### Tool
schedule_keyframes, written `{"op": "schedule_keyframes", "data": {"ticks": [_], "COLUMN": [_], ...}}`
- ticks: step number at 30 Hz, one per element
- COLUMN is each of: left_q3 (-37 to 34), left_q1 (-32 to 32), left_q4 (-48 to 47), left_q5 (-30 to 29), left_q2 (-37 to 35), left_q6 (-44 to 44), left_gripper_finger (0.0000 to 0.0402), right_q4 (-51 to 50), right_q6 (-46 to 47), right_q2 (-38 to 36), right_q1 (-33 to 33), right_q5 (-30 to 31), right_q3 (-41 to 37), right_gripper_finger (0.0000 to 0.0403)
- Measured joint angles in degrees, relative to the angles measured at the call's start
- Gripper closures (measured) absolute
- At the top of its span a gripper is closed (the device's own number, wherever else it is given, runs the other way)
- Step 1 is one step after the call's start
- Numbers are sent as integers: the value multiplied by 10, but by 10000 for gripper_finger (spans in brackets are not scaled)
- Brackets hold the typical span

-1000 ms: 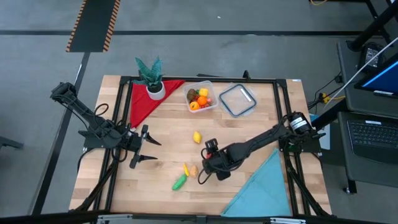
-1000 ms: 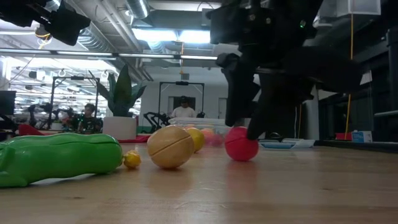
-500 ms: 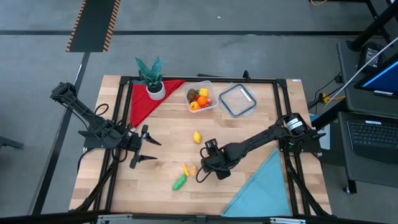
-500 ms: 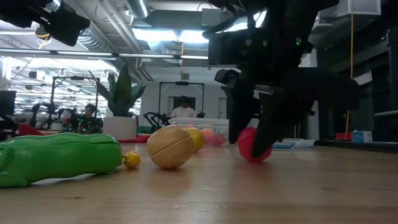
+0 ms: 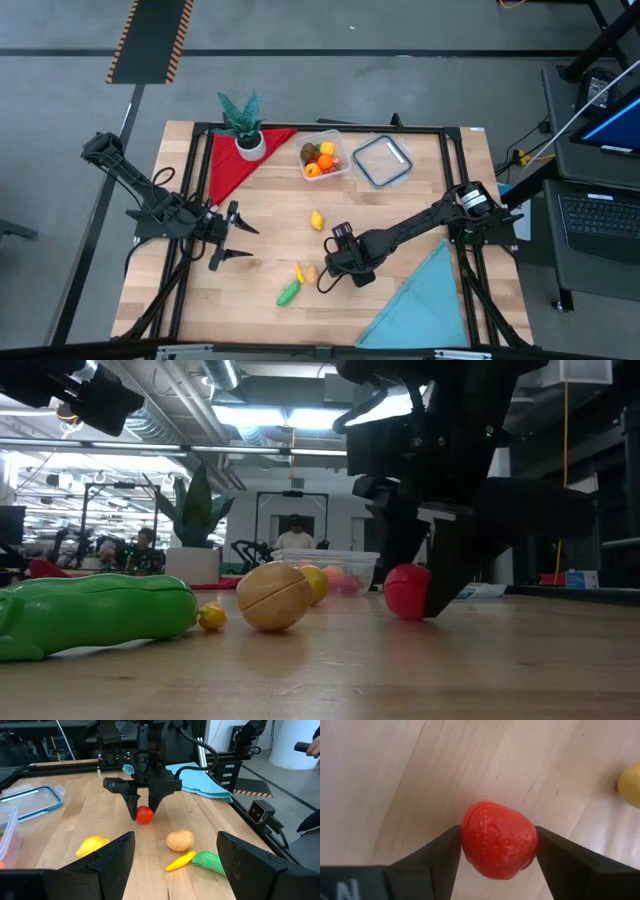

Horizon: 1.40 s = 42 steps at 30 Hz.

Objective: Pick and placing Produce into tupperware
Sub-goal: Put the red strawberry into the transparent container

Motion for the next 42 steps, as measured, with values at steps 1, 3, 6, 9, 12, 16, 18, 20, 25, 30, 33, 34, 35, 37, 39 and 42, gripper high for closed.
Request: {"op": "schedule_keyframes", "data": {"ticks": [1, 3, 6, 9, 12, 16, 18, 20, 25, 30, 33, 34, 35, 37, 39, 42], "left_q3": [0, 0, 0, 0, 0, 0, 0, 0, 0, 0, 0, 0, 0, 0, 0, 0], "left_q1": [0, 0, 0, 0, 0, 0, 0, 0, 0, 0, 0, 0, 0, 0, 0, 0], "left_q4": [0, 0, 0, 0, 1, 1, 1, 1, 1, -3, -3, -3, -3, -4, -4, -4], "left_q5": [0, 0, 0, 0, 0, 0, 0, 0, 0, 0, 0, 0, 0, 0, 0, 0], "left_q2": [0, 0, 0, 0, 0, 0, 0, 0, 0, 0, 0, 0, 0, 0, 0, 0], "left_q6": [0, 0, 0, 0, 0, 0, 0, 0, -5, -15, -15, -15, -15, -15, -15, -15], "left_gripper_finger": [129, 129, 129, 129, 129, 129, 129, 129, 129, 129, 129, 129, 129, 129, 129, 129], "right_q4": [0, 1, 2, 2, 2, 2, 3, 3, 3, 3, 3, 4, 6, 9, 9, 9], "right_q6": [0, 0, 0, 0, 4, 19, 34, 46, 64, 73, 83, 92, 100, 124, 140, 156], "right_q2": [0, 0, 0, 0, 0, 0, 0, 0, 0, 0, 0, 0, 0, 0, 0, 0], "right_q1": [0, -1, -1, -1, -2, -3, -4, -6, -11, -12, -13, -14, -15, -19, -24, -32], "right_q5": [0, 0, 0, -9, -15, -15, -14, -15, -19, -19, -19, -19, -20, -21, -22, -23], "right_q3": [0, 0, 0, 0, 0, 0, 0, 0, 0, 0, 0, 0, 0, 1, 4, 13], "right_gripper_finger": [159, 160, 160, 160, 171, 208, 224, 224, 224, 219, 224, 224, 224, 224, 224, 224]}}
